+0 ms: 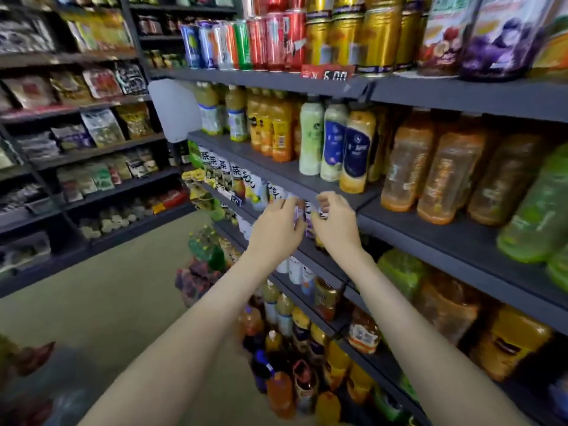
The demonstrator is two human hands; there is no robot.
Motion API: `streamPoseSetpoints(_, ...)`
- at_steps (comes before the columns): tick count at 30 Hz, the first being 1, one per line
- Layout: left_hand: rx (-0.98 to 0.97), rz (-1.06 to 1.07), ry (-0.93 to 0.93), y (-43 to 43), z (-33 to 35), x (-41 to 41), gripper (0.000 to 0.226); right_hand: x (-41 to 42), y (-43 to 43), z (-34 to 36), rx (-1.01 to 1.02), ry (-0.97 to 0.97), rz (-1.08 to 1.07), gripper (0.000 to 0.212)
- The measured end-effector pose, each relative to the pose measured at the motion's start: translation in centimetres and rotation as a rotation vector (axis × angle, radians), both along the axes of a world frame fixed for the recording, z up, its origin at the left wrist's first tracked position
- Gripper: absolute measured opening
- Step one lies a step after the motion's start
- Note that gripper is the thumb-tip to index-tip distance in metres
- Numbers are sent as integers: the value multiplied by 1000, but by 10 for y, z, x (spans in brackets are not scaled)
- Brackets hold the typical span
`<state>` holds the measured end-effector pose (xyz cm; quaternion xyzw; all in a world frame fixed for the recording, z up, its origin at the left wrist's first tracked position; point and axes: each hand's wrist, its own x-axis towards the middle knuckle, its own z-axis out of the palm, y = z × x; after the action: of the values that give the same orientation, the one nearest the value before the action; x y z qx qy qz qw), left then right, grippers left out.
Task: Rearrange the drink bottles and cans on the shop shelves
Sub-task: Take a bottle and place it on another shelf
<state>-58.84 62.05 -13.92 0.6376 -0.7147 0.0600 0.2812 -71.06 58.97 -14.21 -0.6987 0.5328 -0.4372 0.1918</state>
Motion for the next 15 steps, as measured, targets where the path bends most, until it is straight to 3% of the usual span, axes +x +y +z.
streamPoseSetpoints(7, 102, -41, 34, -94, -17, 65, 35, 60, -64, -18, 71, 17, -76, 28)
streamPoseSetpoints(15, 236, -229, -52, -168, -54, 169, 37, 157, -118, -68, 173, -22, -262, 24)
